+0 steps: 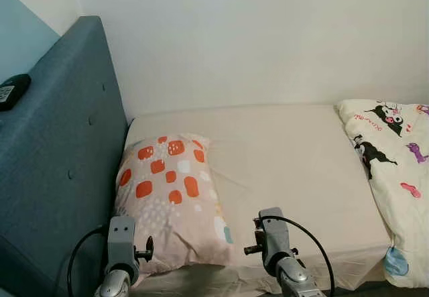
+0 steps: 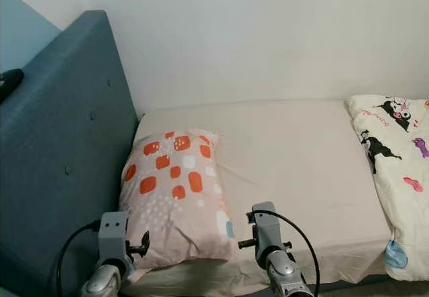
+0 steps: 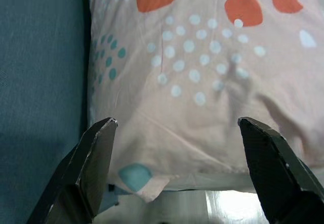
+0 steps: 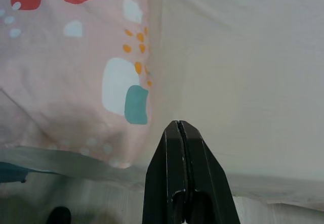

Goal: Clean up the room

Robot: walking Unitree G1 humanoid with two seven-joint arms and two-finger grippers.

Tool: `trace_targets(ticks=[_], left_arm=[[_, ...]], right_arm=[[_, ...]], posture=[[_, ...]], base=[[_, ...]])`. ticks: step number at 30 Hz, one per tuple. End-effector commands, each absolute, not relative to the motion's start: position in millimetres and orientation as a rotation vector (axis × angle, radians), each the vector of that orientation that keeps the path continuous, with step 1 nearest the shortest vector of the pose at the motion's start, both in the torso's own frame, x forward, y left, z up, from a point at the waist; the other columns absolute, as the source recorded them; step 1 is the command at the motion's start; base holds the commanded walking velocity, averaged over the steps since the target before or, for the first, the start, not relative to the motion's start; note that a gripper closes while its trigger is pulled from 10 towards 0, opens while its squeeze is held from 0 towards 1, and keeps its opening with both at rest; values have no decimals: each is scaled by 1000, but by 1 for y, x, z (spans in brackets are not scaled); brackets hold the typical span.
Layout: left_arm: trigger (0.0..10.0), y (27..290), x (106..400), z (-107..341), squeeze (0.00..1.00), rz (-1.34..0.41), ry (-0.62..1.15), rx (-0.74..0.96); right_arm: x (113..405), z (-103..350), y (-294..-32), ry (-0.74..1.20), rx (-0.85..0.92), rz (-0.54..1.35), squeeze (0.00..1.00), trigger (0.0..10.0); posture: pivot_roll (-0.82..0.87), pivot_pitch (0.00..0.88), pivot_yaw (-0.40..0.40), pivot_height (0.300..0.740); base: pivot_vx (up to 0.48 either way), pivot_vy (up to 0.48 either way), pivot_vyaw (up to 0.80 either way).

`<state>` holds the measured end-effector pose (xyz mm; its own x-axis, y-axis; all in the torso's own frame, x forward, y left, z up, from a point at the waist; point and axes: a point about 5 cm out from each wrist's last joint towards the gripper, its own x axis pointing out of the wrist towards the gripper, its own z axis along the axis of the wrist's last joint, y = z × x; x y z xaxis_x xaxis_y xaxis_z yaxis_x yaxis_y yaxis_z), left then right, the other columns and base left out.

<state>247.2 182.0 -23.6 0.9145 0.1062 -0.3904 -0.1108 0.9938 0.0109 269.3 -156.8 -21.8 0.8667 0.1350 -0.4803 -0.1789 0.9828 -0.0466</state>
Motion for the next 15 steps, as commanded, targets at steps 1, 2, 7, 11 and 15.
trace_targets(ticks=[1,2,7,11,15], left_arm=[[10000,183,245,-26,0,98,418,8],[10000,183,245,-26,0,98,417,9],[10000,182,245,-25,0,108,408,2],[10000,182,244,-26,0,111,407,-4],[10000,182,244,-26,0,113,408,-5]], right_arm=[[267,-24,-158,512,-74,152,0,10000],[267,-24,-159,512,-74,152,0,10000],[267,-24,-160,505,-68,148,0,10000],[268,-23,-158,503,-66,152,0,10000],[268,-23,-158,510,-65,149,0,10000]], posture=[[25,54,-51,726],[25,55,-52,726],[29,59,-59,726],[29,62,-61,726],[30,64,-60,726]], base=[[0,0,0],[0,0,0],[0,0,0],[0,0,0],[0,0,0]])
